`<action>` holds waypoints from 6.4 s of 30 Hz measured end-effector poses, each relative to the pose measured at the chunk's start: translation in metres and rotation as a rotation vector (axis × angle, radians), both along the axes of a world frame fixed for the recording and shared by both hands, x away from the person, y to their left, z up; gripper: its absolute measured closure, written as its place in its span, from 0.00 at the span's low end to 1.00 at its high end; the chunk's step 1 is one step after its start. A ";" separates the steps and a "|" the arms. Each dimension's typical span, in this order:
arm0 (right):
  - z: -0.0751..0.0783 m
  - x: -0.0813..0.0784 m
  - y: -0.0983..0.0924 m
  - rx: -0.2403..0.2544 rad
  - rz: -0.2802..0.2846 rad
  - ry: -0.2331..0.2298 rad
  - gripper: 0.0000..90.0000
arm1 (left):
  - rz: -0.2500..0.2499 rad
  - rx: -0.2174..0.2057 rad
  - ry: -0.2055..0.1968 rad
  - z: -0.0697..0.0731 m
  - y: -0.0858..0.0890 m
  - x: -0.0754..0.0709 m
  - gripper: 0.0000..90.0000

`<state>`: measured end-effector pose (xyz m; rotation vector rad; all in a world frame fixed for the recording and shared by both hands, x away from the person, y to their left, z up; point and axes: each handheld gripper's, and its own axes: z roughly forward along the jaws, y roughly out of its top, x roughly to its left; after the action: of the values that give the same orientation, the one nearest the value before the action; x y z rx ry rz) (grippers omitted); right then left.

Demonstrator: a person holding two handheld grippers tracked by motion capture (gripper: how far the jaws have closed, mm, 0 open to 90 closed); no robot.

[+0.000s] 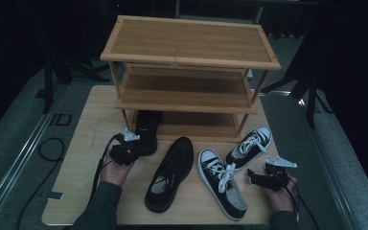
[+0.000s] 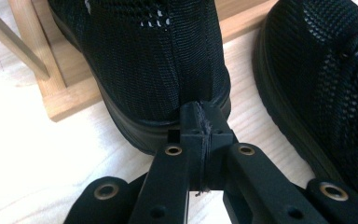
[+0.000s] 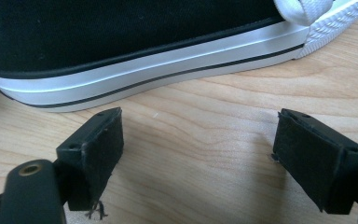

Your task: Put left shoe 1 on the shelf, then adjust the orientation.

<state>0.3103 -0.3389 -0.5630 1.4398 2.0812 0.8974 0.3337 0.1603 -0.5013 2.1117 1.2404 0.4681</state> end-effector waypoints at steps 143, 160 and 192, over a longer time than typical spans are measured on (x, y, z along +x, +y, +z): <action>0.000 0.001 0.002 0.000 -0.005 0.000 0.18 | -0.294 0.049 0.293 0.031 -0.066 -0.005 0.94; 0.000 0.001 0.002 0.000 -0.005 0.000 0.18 | -0.249 -0.024 0.259 0.043 -0.053 -0.001 0.94; 0.000 0.001 0.002 0.000 -0.004 0.000 0.18 | -0.145 -0.059 0.186 0.047 -0.061 0.023 0.95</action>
<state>0.3112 -0.3371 -0.5630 1.4431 2.0776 0.8957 0.3567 0.0993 -0.4545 2.2158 1.1752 0.1720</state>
